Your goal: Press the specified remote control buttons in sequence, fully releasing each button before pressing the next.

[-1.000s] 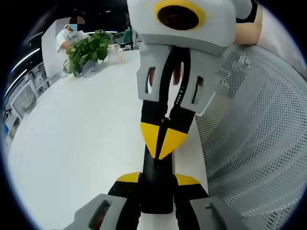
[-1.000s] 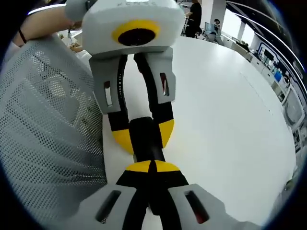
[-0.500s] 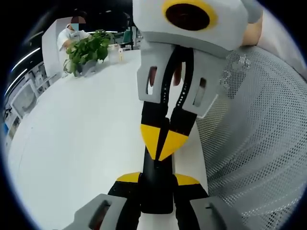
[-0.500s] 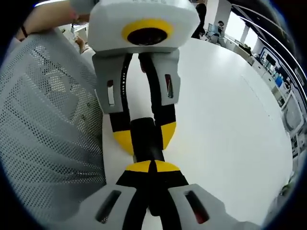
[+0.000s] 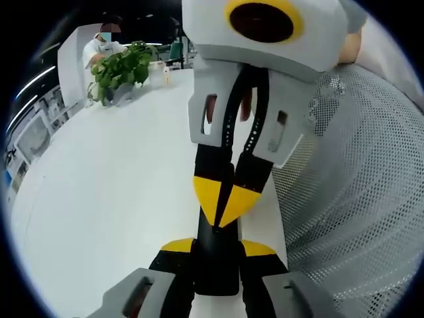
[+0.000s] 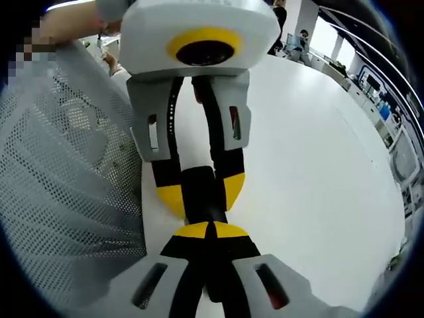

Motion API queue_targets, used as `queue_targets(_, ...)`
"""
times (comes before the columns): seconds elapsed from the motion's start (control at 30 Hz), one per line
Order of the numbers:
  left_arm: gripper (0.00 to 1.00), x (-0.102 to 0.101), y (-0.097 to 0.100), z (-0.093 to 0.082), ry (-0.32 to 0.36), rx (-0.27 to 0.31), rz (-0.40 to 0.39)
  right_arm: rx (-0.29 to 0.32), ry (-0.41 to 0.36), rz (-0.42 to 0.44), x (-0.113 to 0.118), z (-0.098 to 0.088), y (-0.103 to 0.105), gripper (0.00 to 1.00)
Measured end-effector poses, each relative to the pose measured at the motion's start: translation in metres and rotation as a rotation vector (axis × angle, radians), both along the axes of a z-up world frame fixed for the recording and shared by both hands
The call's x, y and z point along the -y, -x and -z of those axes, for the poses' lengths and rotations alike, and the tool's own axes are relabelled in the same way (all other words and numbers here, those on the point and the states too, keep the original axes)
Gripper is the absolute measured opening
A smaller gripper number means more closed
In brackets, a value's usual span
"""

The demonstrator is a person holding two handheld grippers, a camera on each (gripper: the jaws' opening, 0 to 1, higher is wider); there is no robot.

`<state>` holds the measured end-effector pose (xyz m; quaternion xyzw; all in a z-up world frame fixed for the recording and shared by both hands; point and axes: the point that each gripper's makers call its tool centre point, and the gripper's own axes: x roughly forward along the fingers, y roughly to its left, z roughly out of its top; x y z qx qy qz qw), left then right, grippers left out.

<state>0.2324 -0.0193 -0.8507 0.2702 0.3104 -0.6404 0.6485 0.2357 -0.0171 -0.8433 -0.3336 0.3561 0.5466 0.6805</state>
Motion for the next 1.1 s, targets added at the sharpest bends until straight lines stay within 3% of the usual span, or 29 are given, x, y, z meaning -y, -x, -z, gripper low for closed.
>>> queue_targets(0.57, 0.26, 0.0001, 0.0001, 0.0003, -0.001, 0.004, 0.006, 0.006, 0.005, 0.003, -0.0019, 0.0005, -0.001, 0.0)
queue_targets(0.73, 0.25, -0.0001, 0.0005, 0.0003, -0.001, 0.002, 0.004, -0.042, -0.029, 0.056, -0.0008, 0.0005, -0.0022, 0.0)
queue_targets(1.1, 0.26, -0.0002, 0.0009, 0.0005, -0.003, 0.004, 0.0, -0.056, -0.024, 0.06, -0.0009, -0.0004, -0.0005, 0.0)
